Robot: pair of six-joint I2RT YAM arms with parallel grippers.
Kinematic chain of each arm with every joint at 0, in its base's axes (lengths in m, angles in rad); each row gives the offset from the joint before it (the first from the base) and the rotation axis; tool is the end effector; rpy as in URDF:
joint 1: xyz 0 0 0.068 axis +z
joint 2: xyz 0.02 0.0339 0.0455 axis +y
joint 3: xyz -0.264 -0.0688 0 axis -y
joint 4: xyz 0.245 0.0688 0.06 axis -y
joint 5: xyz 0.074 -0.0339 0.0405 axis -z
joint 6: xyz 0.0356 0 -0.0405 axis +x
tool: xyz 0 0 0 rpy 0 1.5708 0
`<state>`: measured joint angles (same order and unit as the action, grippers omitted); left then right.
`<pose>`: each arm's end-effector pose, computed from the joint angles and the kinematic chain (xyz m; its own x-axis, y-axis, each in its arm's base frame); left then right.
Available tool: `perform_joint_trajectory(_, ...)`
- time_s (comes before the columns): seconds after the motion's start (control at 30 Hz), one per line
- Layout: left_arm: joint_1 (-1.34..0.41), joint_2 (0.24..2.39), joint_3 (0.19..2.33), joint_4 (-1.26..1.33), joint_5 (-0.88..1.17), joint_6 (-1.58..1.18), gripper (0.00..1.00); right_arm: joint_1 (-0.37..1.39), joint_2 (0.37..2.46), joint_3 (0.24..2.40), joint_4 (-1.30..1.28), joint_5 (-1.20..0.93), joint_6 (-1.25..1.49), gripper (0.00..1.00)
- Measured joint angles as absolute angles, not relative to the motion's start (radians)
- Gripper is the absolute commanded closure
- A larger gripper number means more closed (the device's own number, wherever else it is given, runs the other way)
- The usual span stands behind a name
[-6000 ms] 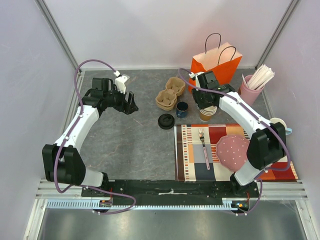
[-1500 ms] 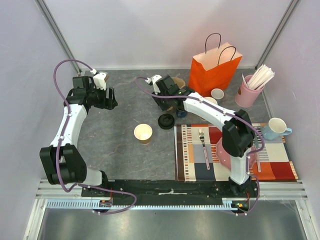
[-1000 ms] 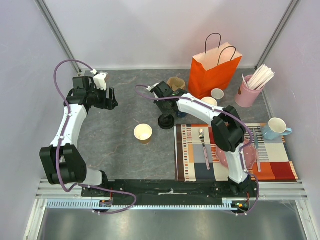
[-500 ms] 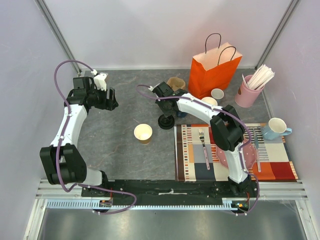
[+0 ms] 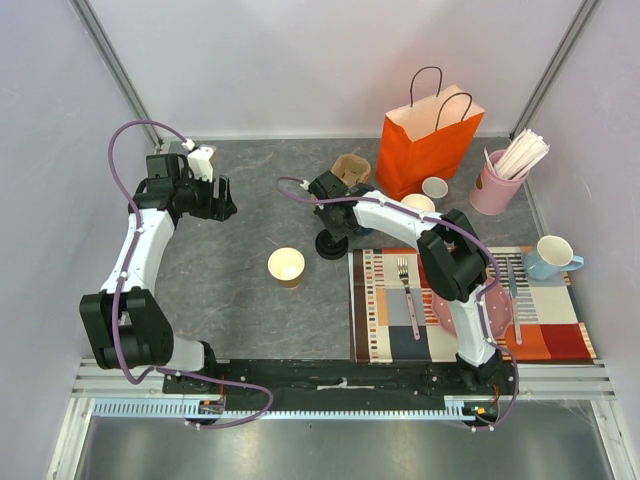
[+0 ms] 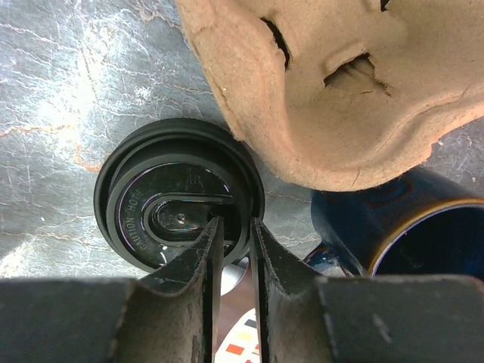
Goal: Pack the takeout coffee
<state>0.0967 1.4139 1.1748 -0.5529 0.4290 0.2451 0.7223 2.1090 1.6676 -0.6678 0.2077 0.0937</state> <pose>0.3057 0.0148 0.2988 -0.6380 0.1598 -0.7533 0.3689 0.9221 -0.1168 0.3432 0.2926 0.1923 -0.7229 -0.5150 -0.4607 -0.5126 0.8468 -0.1421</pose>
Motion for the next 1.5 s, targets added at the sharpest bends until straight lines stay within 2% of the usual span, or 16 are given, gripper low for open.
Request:
perform_joint_trajectory(0.3,0.097,1.414,1.175,-0.553,0.429,0.245,0.21,0.72,2.109,1.668,-0.667,0.202,0.102,0.93)
perform_joint_trajectory(0.37,0.097,1.414,1.175,-0.553,0.429,0.245,0.21,0.72,2.109,1.668,-0.667,0.2,0.102,1.0)
perform_joint_trajectory(1.23,0.097,1.414,1.175,-0.553,0.448,0.245,0.22,0.72,2.054,1.675,-0.671,0.202,0.078,1.0)
perform_joint_trajectory(1.4,0.097,1.414,1.175,-0.553,0.448,0.245,0.21,0.716,2.052,1.676,-0.667,0.111,0.055,1.0)
perform_joint_trajectory(1.5,0.097,1.414,1.175,-0.553,0.448,0.245,0.22,0.717,2.052,1.676,-0.667,0.125,0.054,1.0)
